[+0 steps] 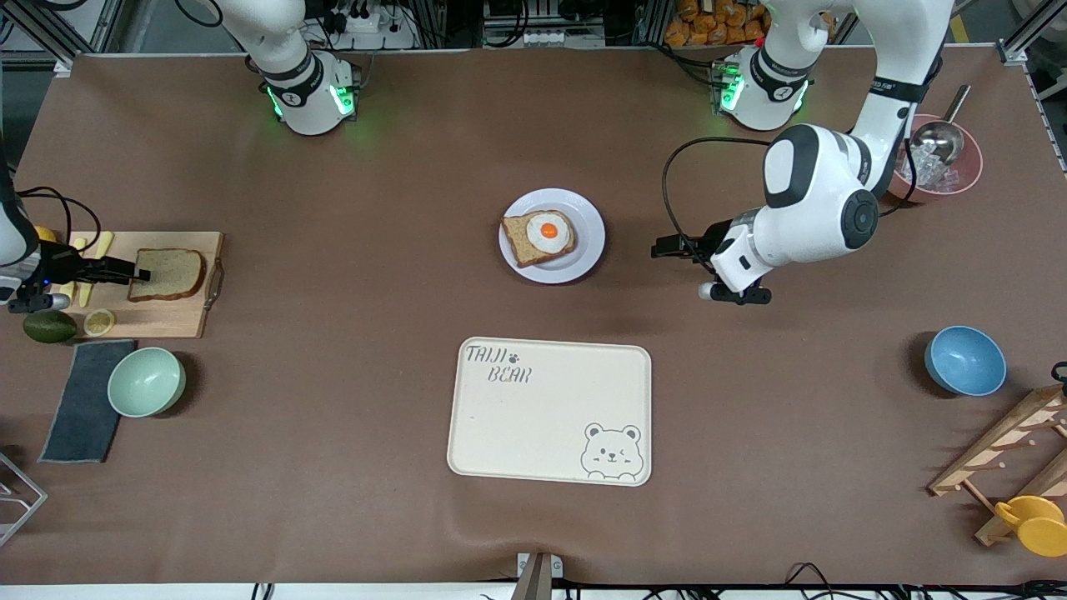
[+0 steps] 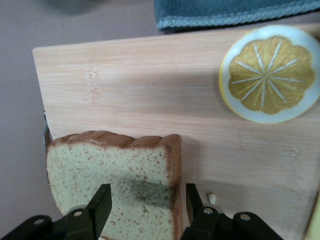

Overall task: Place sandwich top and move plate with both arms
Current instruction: 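Grasp the bread slice on the cutting board with the right gripper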

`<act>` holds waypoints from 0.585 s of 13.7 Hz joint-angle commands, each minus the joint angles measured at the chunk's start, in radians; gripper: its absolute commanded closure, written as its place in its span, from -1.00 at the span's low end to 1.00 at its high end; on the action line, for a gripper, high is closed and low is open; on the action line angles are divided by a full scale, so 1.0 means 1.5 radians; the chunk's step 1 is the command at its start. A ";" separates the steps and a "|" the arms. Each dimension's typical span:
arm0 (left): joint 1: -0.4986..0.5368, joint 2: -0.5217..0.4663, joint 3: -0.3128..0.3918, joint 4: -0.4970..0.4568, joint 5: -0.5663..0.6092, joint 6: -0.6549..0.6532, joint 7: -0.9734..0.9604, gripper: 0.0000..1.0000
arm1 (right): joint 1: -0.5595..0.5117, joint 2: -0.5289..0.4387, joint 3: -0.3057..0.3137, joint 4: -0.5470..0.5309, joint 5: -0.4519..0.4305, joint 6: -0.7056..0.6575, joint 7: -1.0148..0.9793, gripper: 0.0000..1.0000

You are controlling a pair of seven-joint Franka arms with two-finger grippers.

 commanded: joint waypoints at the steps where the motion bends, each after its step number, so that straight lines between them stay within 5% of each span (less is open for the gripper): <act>1: -0.004 -0.002 -0.003 -0.004 -0.027 0.012 0.010 -1.00 | -0.013 0.008 0.010 0.008 0.012 -0.004 -0.015 -0.09; 4: -0.005 0.007 -0.003 -0.005 -0.028 0.018 0.010 -1.00 | -0.014 0.011 0.010 0.007 0.013 -0.001 -0.044 0.95; 8: -0.008 0.009 -0.003 -0.004 -0.028 0.020 0.010 -1.00 | -0.011 0.018 0.011 0.010 0.016 -0.001 -0.058 1.00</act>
